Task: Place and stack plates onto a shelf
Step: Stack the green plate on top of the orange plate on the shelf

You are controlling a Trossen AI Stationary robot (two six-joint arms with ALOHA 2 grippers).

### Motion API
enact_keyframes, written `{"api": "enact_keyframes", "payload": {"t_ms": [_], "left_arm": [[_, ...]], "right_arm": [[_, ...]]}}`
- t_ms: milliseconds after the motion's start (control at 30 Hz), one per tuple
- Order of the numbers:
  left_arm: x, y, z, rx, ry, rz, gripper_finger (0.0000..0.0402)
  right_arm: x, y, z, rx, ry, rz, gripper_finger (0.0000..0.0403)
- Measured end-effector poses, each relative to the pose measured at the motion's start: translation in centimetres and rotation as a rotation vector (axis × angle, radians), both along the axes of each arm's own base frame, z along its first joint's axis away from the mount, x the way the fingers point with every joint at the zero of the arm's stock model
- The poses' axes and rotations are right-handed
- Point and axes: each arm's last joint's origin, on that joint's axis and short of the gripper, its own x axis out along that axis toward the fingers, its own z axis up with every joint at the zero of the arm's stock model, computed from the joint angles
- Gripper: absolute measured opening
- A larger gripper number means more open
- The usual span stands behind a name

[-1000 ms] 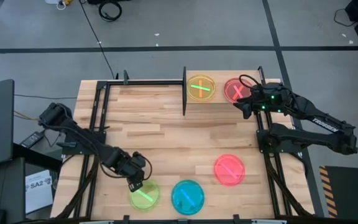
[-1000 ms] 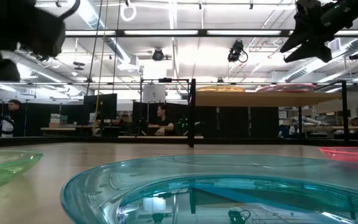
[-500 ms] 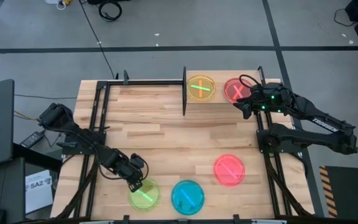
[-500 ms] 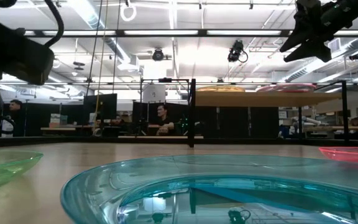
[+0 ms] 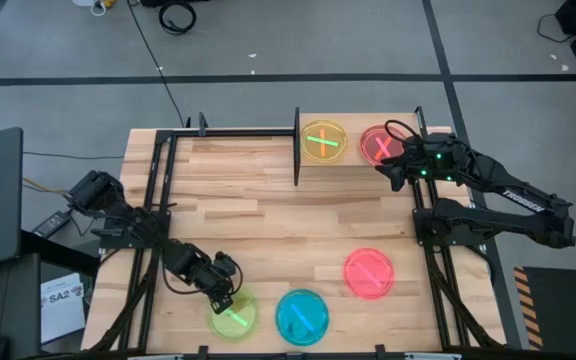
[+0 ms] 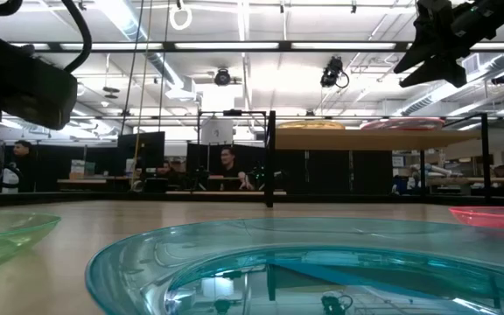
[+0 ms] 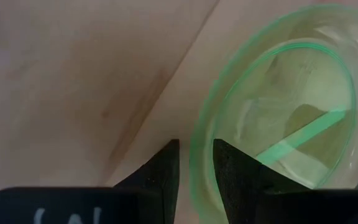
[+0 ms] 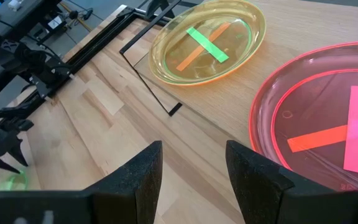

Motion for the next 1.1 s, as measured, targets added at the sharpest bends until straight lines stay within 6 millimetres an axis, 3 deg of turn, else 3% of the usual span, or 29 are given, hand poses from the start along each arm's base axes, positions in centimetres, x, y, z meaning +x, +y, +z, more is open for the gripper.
{"api": "enact_keyframes", "payload": {"t_ms": [200, 533, 1100], "left_arm": [[0.0, 0.1, -0.2, 0.005, 0.008, 0.001, 0.0092], [-0.1, 0.1, -0.2, 0.012, 0.021, 0.001, 0.0009], [0.3, 1.8, 1.9, 0.024, -0.069, 0.008, 0.0006]], "right_arm": [[0.0, 0.0, 0.1, -0.005, -0.01, 0.0, 0.0183], [0.1, 0.0, 0.1, -0.005, -0.015, -0.002, 0.0183], [1.9, -0.9, 0.2, -0.005, -0.043, 0.022, 0.0183]]}}
